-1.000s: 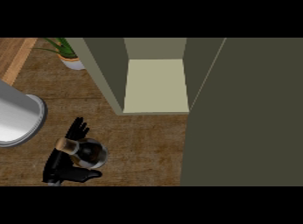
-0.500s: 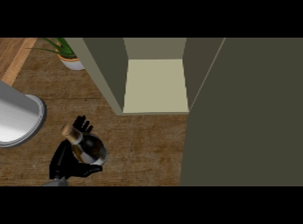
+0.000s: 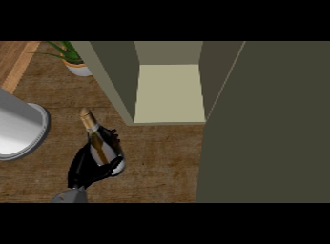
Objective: Pick up the wine, place it into the cabinet and close the cabinet
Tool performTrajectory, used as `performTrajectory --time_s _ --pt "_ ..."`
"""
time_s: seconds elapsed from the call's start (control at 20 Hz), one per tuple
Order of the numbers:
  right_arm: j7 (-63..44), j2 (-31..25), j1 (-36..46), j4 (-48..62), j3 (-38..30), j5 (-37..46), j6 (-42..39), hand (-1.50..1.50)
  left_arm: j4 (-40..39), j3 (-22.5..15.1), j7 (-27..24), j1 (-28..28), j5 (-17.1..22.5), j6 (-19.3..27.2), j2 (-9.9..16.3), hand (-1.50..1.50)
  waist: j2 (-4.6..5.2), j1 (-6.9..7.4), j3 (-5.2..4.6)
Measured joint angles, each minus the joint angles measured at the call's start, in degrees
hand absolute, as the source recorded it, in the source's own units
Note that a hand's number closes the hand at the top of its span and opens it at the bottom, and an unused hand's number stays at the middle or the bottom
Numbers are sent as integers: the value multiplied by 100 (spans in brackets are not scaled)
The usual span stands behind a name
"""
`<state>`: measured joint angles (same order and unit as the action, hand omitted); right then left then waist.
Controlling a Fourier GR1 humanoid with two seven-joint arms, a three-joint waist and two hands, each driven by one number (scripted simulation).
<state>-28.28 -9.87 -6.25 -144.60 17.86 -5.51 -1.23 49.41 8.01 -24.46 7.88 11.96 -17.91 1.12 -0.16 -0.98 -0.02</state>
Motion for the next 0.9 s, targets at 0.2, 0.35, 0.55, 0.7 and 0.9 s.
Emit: performTrajectory --time_s 0.2,0.35,0.55,0.7,0.9 --pt "7 -16 -15 5 -60 -8 -49 -150 -6 -98 -118 22 -104 118 9 150 0 14 1" --pt "73 -18 -90 7 -104 -18 -94 -150 51 -184 -269 40 -193 305 -31 150 -3 10 2" --pt "124 -25 -139 12 -183 -34 -157 -150 214 -364 -455 -4 -277 470 -62 150 -5 23 3" --pt "67 6 -113 15 -155 -38 -130 -150 555 -399 -543 -178 -223 493 -76 150 -12 47 3" --pt "135 30 -84 47 -246 -34 -148 -150 933 -136 -928 -543 45 448 -27 150 -17 83 4"
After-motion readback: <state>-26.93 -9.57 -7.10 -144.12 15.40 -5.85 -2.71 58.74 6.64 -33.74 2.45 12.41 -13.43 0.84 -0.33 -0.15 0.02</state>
